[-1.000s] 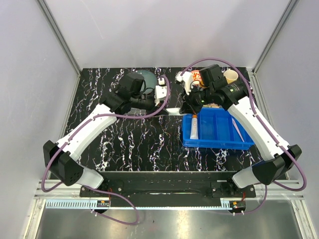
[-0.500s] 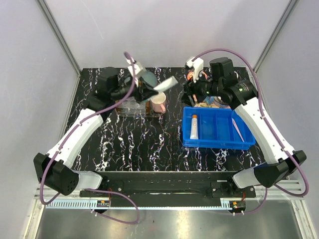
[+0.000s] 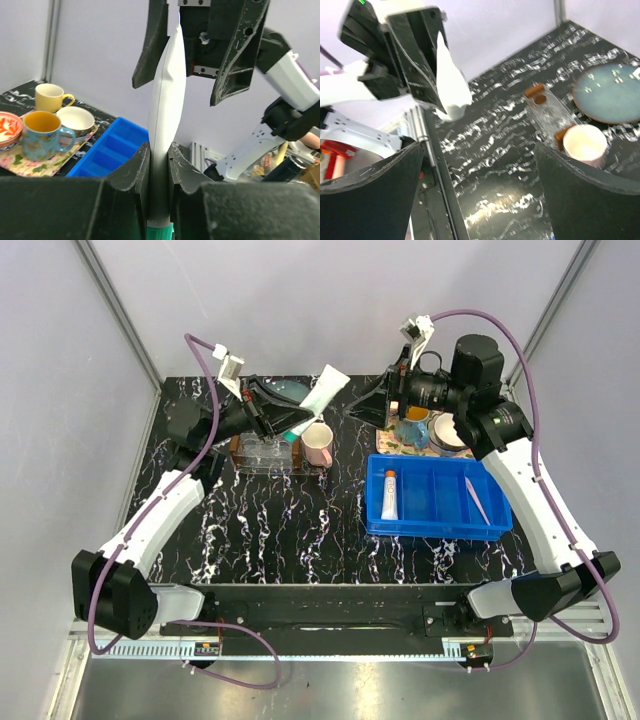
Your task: Prepare toiletry sets of a toothbrush and toothpaste on the tray
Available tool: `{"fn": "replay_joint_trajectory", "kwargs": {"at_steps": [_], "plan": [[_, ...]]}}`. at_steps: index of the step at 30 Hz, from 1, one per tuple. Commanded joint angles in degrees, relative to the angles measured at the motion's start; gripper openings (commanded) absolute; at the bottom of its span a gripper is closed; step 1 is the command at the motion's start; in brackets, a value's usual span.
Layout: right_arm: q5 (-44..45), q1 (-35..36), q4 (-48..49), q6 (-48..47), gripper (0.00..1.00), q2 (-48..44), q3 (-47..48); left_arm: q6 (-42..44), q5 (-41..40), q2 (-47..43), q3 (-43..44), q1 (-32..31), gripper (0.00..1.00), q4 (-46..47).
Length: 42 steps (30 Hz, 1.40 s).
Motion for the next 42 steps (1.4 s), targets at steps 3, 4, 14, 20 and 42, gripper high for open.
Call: {"fn": "replay_joint_trajectory", "kwargs": {"at_steps": [3,4,14,20,42], "plan": [[-8.7,0.3,14.0,13.3,0.98,2.1,1.3,-18.0,-0.1,0.1,-2.0,-0.3,0.0,25.4],[-9.1,0.3,14.5,13.7,0.98,2.4,1.4,-18.5,-0.3,0.3,-2.0,-0.5,0.0,25.9],[-9.3,2.8,17.3,15.4,0.85,4.3,2.8,-15.9,-3.7,0.9,-2.4,-2.3,0.0,23.4],[-10.0,4.0,18.0,14.9,0.79,4.4,1.8,-15.1,-4.1,1.4,-1.7,-2.3,0.0,22.0],[-10.9,6.3,19.5,14.7,0.26,6.8,0.9,-16.8,-4.3,3.1,-1.9,-2.8,0.0,24.6]]}}
